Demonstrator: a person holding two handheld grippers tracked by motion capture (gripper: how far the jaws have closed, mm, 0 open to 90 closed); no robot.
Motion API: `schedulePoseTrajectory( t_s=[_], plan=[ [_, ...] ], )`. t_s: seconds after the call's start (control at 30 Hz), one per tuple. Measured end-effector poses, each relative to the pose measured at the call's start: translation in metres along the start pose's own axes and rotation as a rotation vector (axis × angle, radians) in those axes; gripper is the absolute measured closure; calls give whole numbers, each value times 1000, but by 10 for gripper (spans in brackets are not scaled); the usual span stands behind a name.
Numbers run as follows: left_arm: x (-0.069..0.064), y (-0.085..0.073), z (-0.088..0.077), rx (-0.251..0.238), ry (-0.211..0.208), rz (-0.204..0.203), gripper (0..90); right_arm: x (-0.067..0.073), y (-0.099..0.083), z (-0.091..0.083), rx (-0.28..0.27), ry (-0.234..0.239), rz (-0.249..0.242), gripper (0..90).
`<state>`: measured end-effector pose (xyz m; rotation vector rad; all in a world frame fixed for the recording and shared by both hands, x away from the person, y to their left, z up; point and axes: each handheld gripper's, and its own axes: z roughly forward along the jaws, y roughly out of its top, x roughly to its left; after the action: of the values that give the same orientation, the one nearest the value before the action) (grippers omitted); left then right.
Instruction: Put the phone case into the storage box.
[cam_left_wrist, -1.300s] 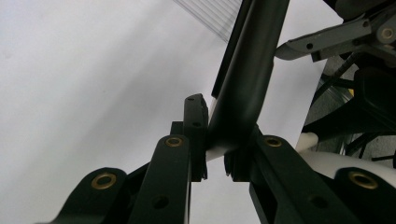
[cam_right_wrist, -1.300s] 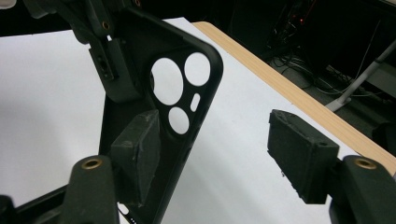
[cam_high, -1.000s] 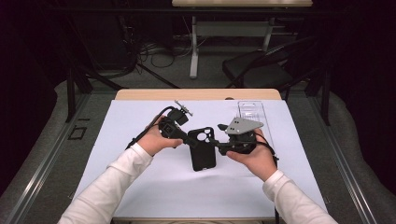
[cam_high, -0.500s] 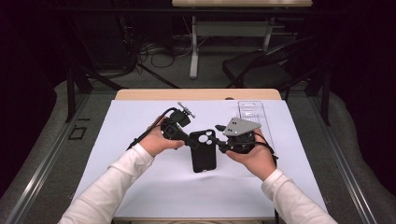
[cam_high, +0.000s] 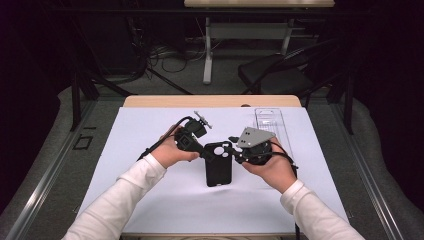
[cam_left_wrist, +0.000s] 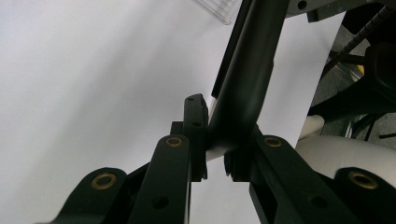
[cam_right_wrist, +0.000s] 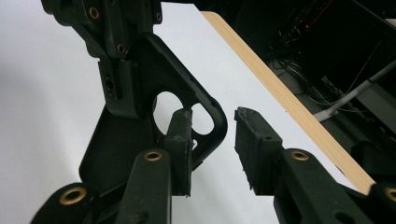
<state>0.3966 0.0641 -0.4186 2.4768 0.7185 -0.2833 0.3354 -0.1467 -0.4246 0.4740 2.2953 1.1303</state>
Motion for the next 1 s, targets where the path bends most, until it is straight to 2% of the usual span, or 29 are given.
schedulePoseTrajectory(
  t_s=[0.53,1.0],
  plan=[
    [-2,1,4,26,6,10,815,3,6,0,45,-7,-65,712],
    [-2,2,4,26,2,11,815,4,7,1,55,-12,-85,754]
  ],
)
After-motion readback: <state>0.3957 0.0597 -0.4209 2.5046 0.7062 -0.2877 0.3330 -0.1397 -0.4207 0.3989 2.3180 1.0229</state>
